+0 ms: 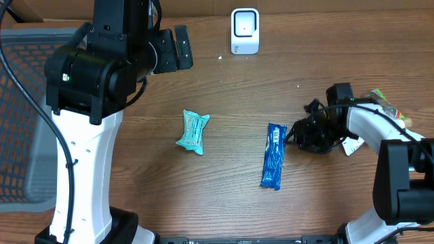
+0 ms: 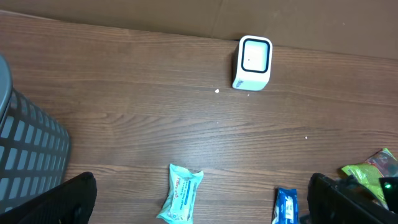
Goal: Scan the item barcode
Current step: 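Reach the right gripper to the blue packet and grasp it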
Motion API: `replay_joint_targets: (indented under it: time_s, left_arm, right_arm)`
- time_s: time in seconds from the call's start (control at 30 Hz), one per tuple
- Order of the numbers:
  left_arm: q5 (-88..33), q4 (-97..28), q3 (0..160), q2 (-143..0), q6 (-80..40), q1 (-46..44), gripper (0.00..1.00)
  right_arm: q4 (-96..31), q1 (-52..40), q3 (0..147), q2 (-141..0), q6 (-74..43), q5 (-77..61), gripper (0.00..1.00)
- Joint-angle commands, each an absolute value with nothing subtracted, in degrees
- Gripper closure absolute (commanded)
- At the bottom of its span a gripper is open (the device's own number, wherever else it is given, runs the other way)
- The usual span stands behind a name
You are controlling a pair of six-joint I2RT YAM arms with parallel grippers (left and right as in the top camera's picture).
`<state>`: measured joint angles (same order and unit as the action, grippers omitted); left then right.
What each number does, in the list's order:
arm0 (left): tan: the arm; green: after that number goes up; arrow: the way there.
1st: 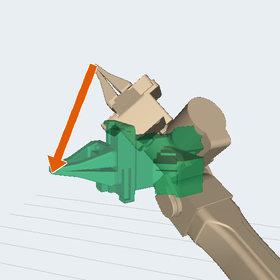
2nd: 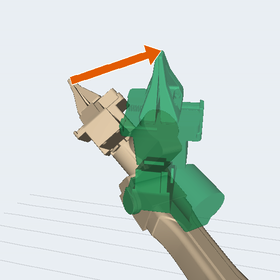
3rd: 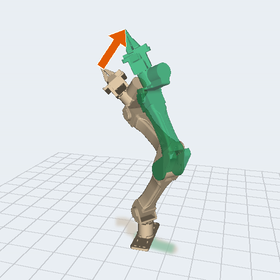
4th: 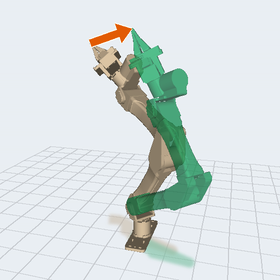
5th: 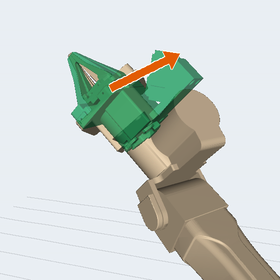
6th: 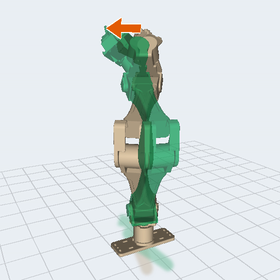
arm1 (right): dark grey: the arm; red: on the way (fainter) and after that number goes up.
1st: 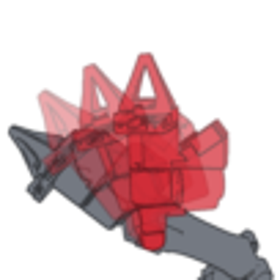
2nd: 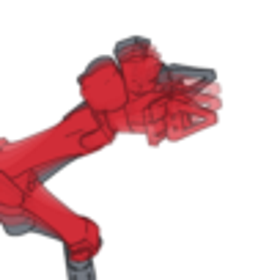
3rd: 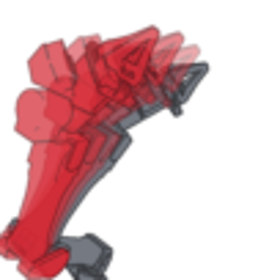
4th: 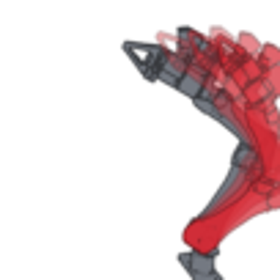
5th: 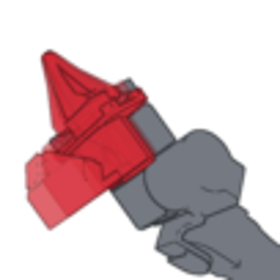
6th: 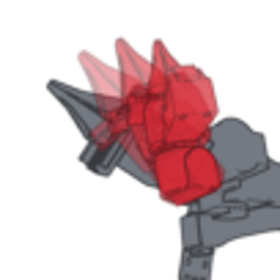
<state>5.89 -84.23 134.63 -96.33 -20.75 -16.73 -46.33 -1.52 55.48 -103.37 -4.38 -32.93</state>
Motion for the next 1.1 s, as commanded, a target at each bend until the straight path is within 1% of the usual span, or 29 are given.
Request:
replay_joint_targets:
  time_s: [0.0, 0.03, 0.27, 0.53, 0.6, 0.7, 0.83, 0.87, 0.93, 1.07]
  left_arm:
    - [6.5, -84.0, 135.5, -95.5, -19.7, -16.5, 0.0]
    - [6.5, -84.0, 135.5, -95.5, -19.7, -16.5, 0.0]
    - [6.5, -84.0, 135.5, -95.5, -19.7, -16.5, 0.0]
    - [6.5, -84.0, 135.5, -95.5, -19.7, -16.5, 0.0]
    - [6.5, -84.0, 135.5, -95.5, -19.7, -16.5, 0.0]
    - [6.5, -84.0, 135.5, -95.5, -19.7, -16.5, 0.0]
    - [6.5, -84.0, 135.5, -95.5, -19.7, -16.5, 0.0]
    - [6.5, -84.0, 135.5, -95.5, -19.7, -16.5, 0.0]
    - [6.5, -84.0, 135.5, -95.5, -19.7, -16.5, 0.0]
    - [6.5, -84.0, 135.5, -95.5, -19.7, -16.5, 0.0]
  right_arm:
    - [-42.8, -1.5, 52.1, -102.9, -4.1, -37.5, 0.52]
    - [-41.3, -1.5, 51.2, -102.9, -4.1, -38.4, 0.56]
    - [-34.0, -1.5, 47.4, -102.9, -4.1, -45.6, 0.56]
    - [-33.1, -2.9, 47.0, -102.9, -4.0, -46.2, 0.54]
    - [-32.9, -2.9, 47.0, -102.9, -4.0, -46.1, 0.5]
    - [-32.1, -2.9, 47.2, -102.9, -4.1, -43.3, 0.45]
    - [-32.9, -1.3, 48.8, -102.9, -8.3, -35.6, 0.45]
    - [-33.2, -0.6, 49.2, -102.9, -8.4, -35.7, 0.45]
    - [-33.5, 0.5, 50.0, -102.9, -8.2, -37.7, 0.45]
    - [-33.5, 1.2, 50.2, -102.9, -0.7, -48.5, 0.46]
